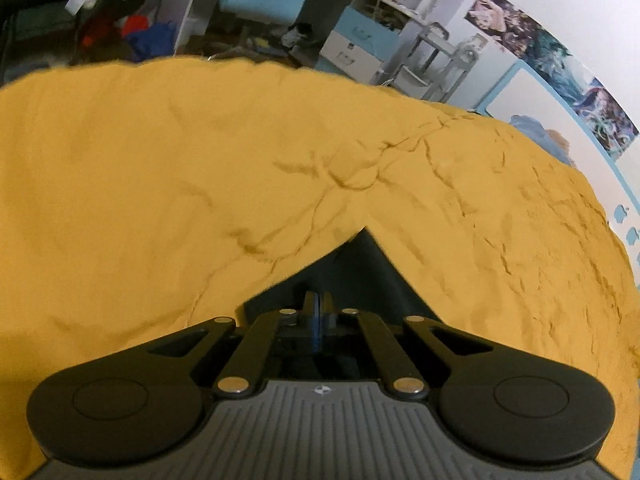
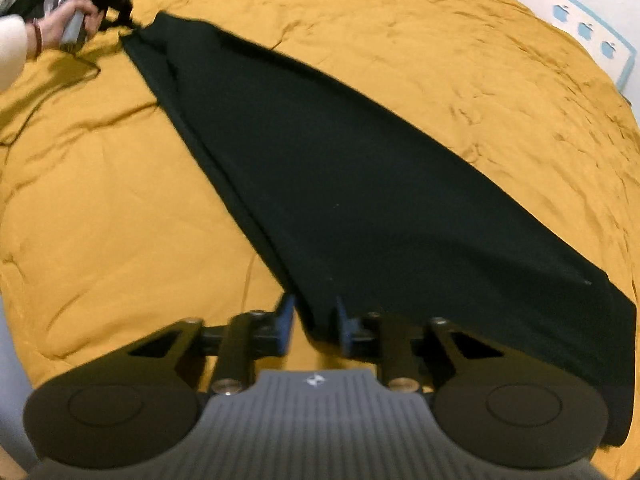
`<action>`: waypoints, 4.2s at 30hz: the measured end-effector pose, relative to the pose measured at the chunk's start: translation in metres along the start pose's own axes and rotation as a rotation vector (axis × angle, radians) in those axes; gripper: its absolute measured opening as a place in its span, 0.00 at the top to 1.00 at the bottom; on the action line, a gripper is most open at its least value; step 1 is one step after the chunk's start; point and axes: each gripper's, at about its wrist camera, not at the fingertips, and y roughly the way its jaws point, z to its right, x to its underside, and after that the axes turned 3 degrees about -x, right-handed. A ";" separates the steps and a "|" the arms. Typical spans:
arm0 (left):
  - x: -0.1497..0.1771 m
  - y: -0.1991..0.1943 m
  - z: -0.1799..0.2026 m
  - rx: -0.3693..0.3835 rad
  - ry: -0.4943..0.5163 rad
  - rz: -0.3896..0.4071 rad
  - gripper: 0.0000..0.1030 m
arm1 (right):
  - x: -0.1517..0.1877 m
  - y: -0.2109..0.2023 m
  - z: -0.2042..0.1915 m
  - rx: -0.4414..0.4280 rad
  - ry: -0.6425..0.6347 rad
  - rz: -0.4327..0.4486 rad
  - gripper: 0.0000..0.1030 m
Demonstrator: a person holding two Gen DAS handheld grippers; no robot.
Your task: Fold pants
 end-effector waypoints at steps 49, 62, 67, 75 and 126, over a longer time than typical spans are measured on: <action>0.009 0.006 -0.032 0.065 -0.131 -0.123 0.67 | -0.006 -0.015 0.038 -0.112 0.126 0.013 1.00; -0.008 -0.020 -0.020 0.089 -0.081 0.001 1.00 | -0.009 -0.023 0.040 -0.111 0.121 0.015 1.00; 0.000 -0.014 -0.021 0.039 -0.018 -0.025 1.00 | -0.006 -0.017 0.036 -0.134 0.112 -0.030 1.00; 0.013 -0.002 -0.035 0.014 -0.027 -0.037 0.98 | 0.007 0.002 0.033 -0.176 0.113 -0.131 1.00; 0.462 -0.163 0.348 0.232 1.470 0.305 0.97 | 0.112 -0.079 0.177 -0.170 0.577 0.169 0.79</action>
